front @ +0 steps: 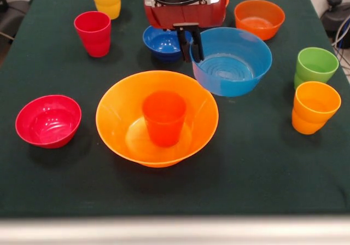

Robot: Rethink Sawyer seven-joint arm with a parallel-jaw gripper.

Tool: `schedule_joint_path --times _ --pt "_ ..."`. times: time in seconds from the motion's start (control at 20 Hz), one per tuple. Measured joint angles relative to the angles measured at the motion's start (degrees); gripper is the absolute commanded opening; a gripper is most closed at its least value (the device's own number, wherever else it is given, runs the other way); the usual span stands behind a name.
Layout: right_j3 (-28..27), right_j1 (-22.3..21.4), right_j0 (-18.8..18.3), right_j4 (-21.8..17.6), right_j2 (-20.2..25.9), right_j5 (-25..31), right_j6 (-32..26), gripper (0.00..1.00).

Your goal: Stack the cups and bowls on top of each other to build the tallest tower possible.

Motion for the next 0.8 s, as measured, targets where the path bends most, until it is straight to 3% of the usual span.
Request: schedule_joint_path --times 0.8 --pt "-2.93 1.28 -1.59 -1.95 2.24 1.25 0.00 0.00"
